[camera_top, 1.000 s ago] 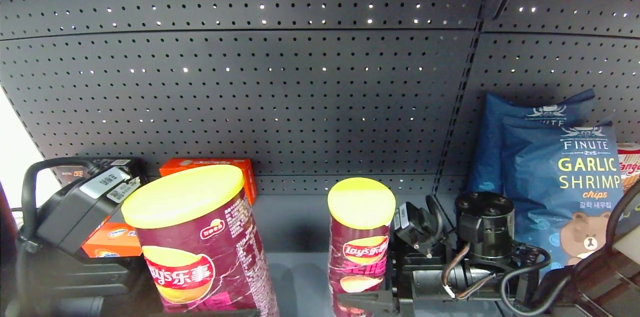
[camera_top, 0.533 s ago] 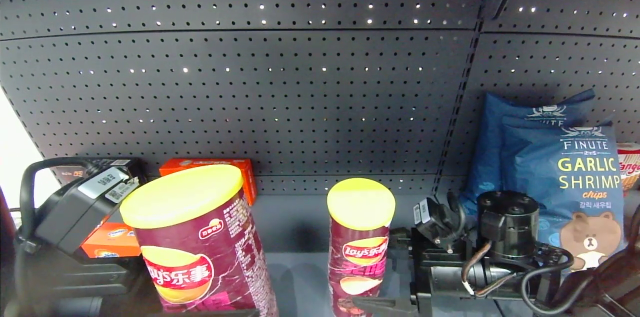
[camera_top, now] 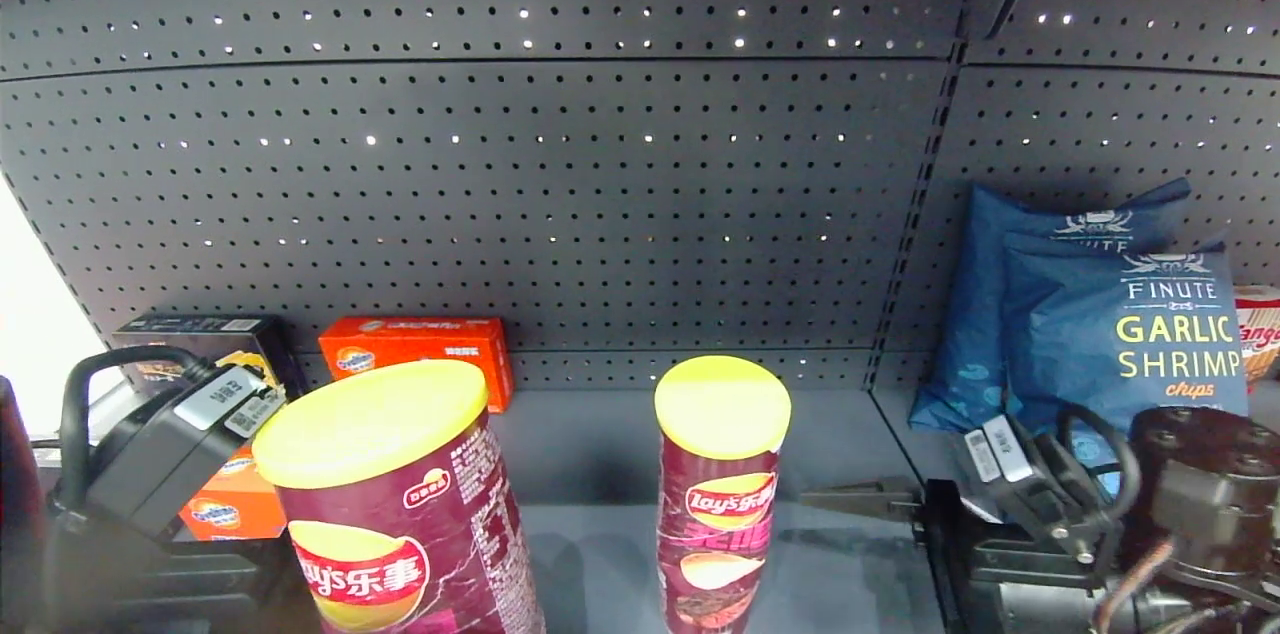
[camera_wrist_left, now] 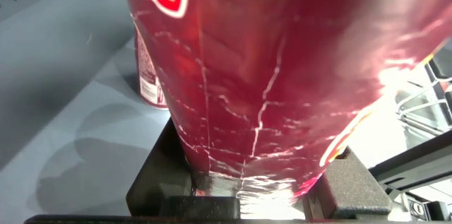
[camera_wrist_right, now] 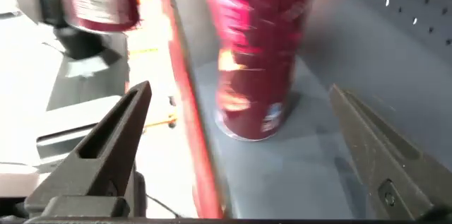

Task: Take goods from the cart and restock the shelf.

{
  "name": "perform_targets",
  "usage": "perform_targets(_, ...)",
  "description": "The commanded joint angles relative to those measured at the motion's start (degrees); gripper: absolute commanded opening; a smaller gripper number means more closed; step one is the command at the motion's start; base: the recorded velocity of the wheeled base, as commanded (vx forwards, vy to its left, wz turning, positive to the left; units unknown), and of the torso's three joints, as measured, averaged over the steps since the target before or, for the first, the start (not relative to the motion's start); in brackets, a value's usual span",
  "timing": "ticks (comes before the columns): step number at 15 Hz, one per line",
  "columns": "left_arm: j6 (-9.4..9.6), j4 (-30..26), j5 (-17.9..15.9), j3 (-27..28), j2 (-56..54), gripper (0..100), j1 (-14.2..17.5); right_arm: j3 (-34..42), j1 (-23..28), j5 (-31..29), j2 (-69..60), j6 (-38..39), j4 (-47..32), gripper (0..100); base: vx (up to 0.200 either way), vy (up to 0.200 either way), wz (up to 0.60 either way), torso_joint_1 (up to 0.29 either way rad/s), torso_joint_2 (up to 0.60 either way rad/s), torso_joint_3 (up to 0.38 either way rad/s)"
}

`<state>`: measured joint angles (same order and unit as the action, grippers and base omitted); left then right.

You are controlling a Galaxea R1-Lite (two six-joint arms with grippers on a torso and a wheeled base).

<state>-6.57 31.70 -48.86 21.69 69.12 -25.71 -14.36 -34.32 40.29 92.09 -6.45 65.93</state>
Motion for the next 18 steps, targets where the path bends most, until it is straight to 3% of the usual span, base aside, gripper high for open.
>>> perform_targets(1, -0.02, 0.1, 0.1, -0.2, -0.2, 0, 0.2, 3.2, -0.2, -3.2, -11.8, 0.6, -2.6, 100, 0.000, 0.000, 0.00, 0.000, 0.00, 0.000)
perform_targets(3, 0.15, 0.6, 1.0, 0.0, -0.3, 0, 0.2, 2.8, -0.6, -6.9, -18.5, 0.6, -10.4, 100, 0.000, 0.000, 0.00, 0.000, 0.00, 0.000)
perform_targets(7, 0.42, 0.9, 4.7, 0.6, -0.7, 0, -0.3, -1.2, -0.8, -15.2, -37.9, 1.3, -33.1, 100, 0.000, 0.000, 0.00, 0.000, 0.00, 0.000)
perform_targets(9, 0.42, 1.0, 5.0, -0.9, -1.9, 0, -0.6, -1.2, -0.7, -19.0, -44.1, 2.2, -39.2, 100, 0.000, 0.000, 0.00, 0.000, 0.00, 0.000)
perform_targets(10, 0.51, 1.0, 5.3, -1.1, -2.2, 0, -0.6, -0.8, -0.5, -21.3, -46.4, 2.3, -40.9, 100, 0.000, 0.000, 0.00, 0.000, 0.00, 0.000)
perform_targets(12, 0.68, 0.9, 11.5, -0.3, -1.5, 0, -1.4, -0.8, -0.6, -28.2, -50.1, 2.3, -43.4, 100, 0.000, 0.000, 0.00, 0.000, 0.00, 0.000)
perform_targets(13, 0.77, 0.9, 13.0, 1.2, -0.1, 0, -2.2, -0.8, -0.5, -30.7, -52.4, 2.4, -45.1, 100, 0.000, 0.000, 0.00, 0.000, 0.00, 0.000)
perform_targets(17, 1.21, 0.3, 14.6, 4.9, 1.8, 0, -2.1, 1.4, 2.3, -34.1, -60.0, 4.5, -46.5, 100, 0.000, 0.000, 0.00, 0.000, 0.00, 0.000)
perform_targets(18, 2.44, 0.2, 16.5, 5.4, 2.4, 0, -3.1, 2.5, 3.7, -34.8, -63.8, 4.7, -48.0, 100, 0.000, 0.000, 0.00, 0.000, 0.00, 0.000)
